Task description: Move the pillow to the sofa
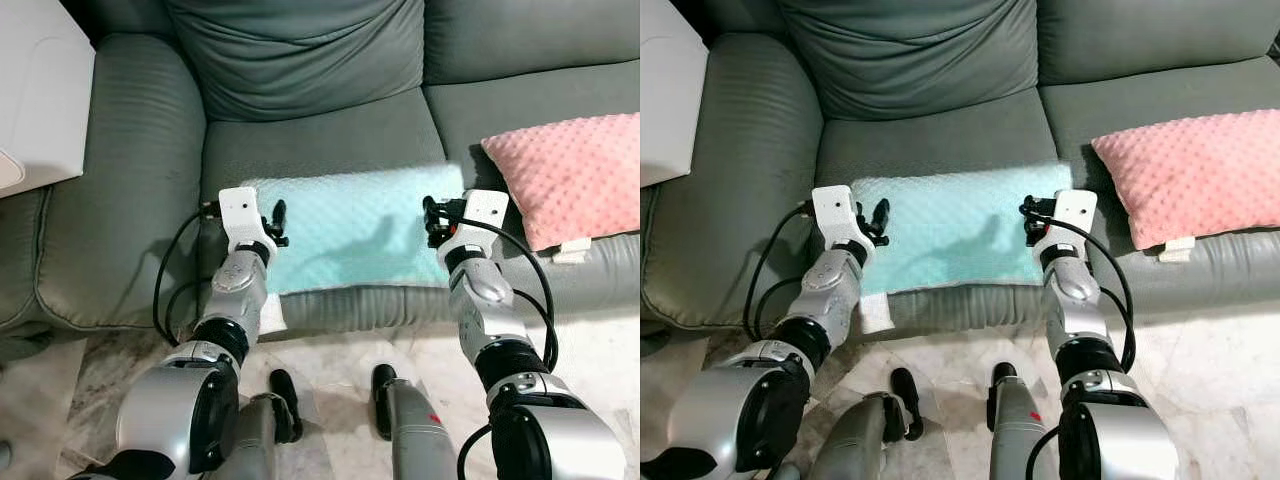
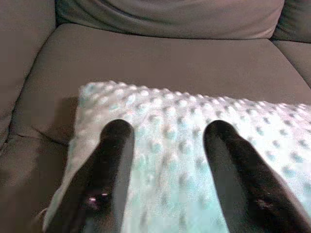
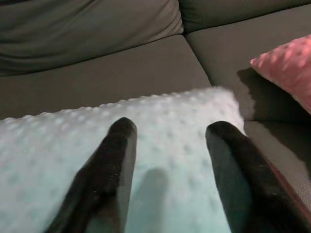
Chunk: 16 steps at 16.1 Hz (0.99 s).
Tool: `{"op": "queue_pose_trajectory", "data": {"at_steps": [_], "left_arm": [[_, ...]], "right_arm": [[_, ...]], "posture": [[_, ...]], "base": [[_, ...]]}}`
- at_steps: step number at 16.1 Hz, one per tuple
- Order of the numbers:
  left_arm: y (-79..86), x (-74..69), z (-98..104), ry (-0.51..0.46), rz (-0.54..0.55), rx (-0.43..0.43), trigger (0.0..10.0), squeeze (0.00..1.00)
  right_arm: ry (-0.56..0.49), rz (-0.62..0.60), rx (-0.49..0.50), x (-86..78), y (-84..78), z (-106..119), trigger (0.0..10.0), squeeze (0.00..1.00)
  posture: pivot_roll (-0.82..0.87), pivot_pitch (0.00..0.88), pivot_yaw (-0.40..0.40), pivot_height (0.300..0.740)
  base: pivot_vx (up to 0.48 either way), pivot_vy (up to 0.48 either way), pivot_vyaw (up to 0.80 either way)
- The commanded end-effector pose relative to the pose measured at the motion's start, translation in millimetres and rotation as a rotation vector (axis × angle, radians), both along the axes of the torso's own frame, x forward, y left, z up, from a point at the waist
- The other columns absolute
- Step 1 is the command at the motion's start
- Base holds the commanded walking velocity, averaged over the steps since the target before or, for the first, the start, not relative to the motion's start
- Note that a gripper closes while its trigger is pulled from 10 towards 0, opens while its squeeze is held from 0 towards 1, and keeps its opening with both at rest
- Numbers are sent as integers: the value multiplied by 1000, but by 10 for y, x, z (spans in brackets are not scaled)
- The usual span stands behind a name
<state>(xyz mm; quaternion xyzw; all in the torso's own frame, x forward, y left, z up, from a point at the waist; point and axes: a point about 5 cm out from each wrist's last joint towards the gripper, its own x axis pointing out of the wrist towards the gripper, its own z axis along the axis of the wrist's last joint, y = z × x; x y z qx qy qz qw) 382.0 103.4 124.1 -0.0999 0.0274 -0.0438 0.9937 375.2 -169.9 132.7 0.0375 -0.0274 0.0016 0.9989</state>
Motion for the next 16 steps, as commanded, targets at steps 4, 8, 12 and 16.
{"op": "queue_pose_trajectory", "data": {"at_steps": [4,8,12,16], "left_arm": [[77,-163,-313,65,-40,18,10000,1000],[368,-366,-613,125,-56,62,10000,1000],[520,-658,-942,242,-143,82,10000,1000],[385,-908,-1245,423,-369,132,10000,1000]], "right_arm": [[65,-8,14,-88,11,-192,10000,1000],[115,5,32,-273,-6,-344,10000,1000],[240,30,80,-639,106,-536,10000,1000],[379,30,60,-852,142,-828,10000,1000]], "posture": [[-148,457,123,740],[-139,451,118,740],[-135,435,109,740],[-137,426,106,740]], "base": [[0,0,0],[0,0,0],[0,0,0],[0,0,0]]}}
